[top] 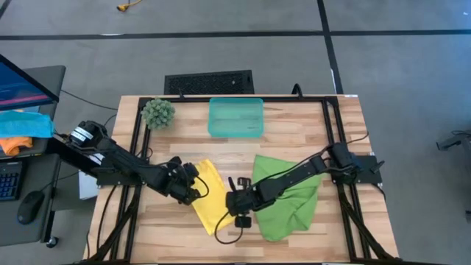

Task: Roll microfiber towels into tight, uniform cylinder then place into a basket
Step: Fold the yellow microfiber cloth

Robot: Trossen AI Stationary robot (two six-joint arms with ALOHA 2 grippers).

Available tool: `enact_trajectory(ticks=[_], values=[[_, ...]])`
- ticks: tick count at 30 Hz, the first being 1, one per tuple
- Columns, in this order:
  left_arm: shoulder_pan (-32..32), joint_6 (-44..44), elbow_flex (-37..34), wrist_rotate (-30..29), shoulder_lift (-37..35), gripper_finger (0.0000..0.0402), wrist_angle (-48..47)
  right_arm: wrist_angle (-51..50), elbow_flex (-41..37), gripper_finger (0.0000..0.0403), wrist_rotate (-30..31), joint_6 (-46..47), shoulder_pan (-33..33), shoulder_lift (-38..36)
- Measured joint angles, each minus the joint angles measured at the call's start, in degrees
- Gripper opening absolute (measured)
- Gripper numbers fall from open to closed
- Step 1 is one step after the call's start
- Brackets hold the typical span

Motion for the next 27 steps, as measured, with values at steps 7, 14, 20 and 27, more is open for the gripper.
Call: enact_trajectory(ticks=[7,14,20,27], values=[[1.23,2.87,-0.13,-0.24,0.61,0.0,7.07,-8.04,-0.7,0.0108,12.01,0.47,2.7,-4.89],[3.26,4.48,-0.16,-0.01,4.67,0.0,11.03,-12.55,-3.22,0.0108,14.12,0.95,2.73,-6.17],[3.93,5.06,-0.19,4.53,9.1,0.0,11.72,-14.73,-6.63,0.0108,14.16,1.92,2.1,-6.16],[5.45,7.18,-0.15,3.54,10.84,0.0,14.13,-14.55,-8.37,0.0108,14.16,2.87,1.15,-6.2]])
